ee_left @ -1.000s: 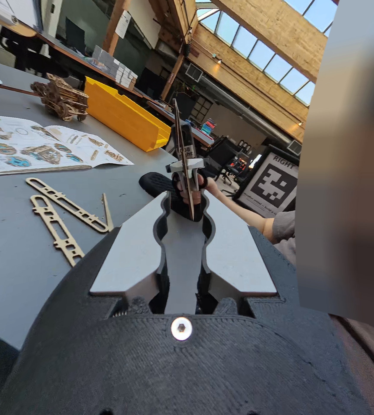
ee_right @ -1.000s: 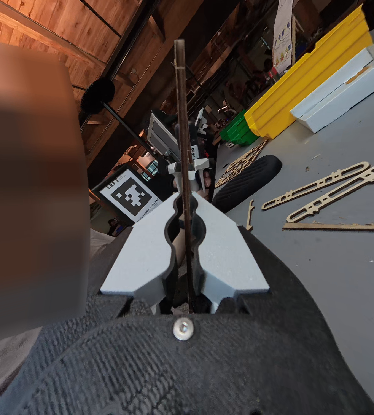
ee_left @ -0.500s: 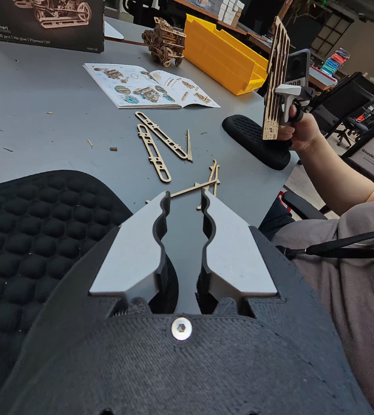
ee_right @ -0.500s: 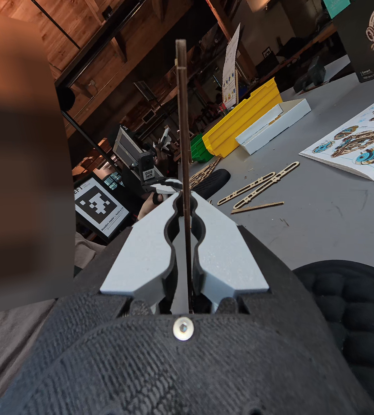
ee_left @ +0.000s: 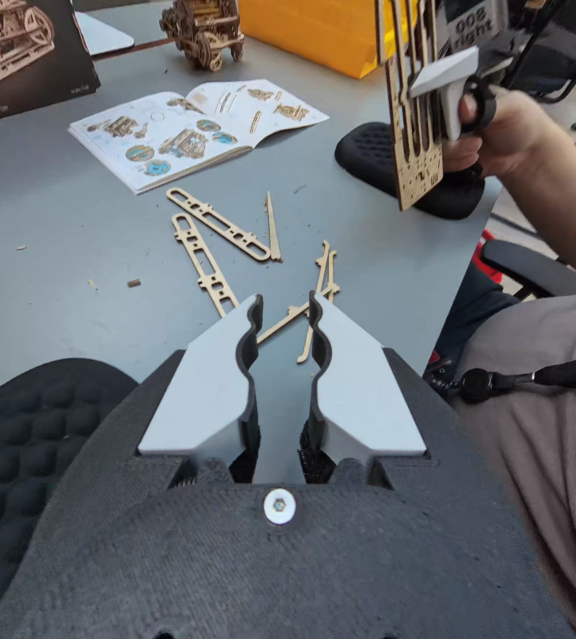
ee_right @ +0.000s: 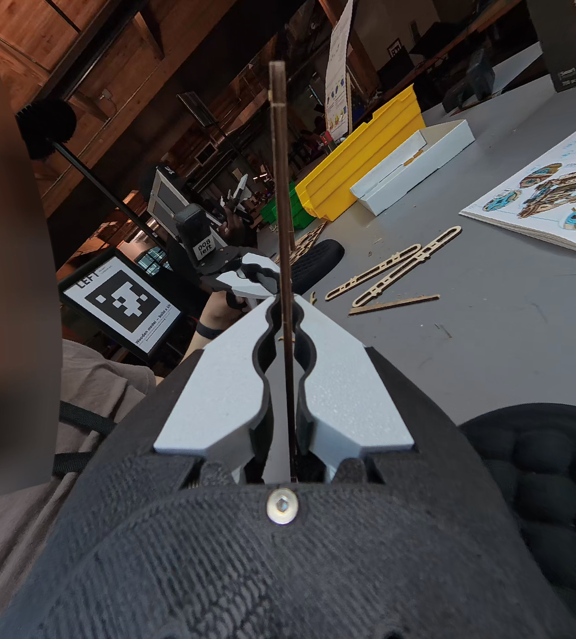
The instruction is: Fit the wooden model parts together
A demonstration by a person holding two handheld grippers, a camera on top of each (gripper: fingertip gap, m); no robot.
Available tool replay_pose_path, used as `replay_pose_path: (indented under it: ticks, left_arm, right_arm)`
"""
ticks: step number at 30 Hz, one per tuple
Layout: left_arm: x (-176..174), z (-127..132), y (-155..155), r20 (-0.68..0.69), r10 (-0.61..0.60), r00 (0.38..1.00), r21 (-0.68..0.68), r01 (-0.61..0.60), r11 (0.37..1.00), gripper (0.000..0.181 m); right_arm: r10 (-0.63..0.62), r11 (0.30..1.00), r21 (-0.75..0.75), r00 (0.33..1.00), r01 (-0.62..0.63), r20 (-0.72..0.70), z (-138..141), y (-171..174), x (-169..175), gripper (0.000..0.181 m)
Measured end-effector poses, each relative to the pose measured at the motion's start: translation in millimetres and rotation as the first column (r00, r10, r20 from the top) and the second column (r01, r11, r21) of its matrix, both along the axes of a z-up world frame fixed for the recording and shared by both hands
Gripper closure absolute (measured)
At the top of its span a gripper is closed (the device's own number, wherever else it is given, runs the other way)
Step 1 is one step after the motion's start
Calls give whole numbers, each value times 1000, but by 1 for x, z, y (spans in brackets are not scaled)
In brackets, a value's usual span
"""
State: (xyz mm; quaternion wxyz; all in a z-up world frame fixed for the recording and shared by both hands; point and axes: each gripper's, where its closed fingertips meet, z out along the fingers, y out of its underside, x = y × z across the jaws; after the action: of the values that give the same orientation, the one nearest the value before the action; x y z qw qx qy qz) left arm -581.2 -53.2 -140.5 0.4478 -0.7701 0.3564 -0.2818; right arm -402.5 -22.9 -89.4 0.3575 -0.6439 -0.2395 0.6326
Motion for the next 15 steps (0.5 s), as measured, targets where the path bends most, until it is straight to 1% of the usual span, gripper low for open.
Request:
replay_pose_path:
  ticks: [2,4,6,8,10,11,15]
  left_arm:
    - [19,18,0,119,-27,993,-11,29,1000,157]
    - [41,30,-3,256,-86,963,-60,105,993,155]
    - [60,42,-4,394,-122,911,-110,178,978,152]
    - [75,51,-3,507,-149,849,-133,247,960,153]
    - [86,56,0,572,-161,804,-149,295,944,154]
    - [91,57,3,591,-166,790,-152,310,938,157]
    - [105,65,9,644,-193,740,-144,366,920,158]
  right_arm:
    - [56,998,-20,998,-56,-11,1,-8,-17,181]
    - [101,995,-21,995,-101,-13,0,-15,-34,181]
    - [123,992,-13,992,-123,7,-2,-18,-45,181]
    - [144,990,1,990,-144,2,1,-22,-52,181]
    - [167,986,-6,986,-167,-9,2,-26,-56,181]
    - [174,985,-7,985,-174,-11,2,-28,-58,181]
    - [184,983,-1,983,-184,-1,0,-30,-59,181]
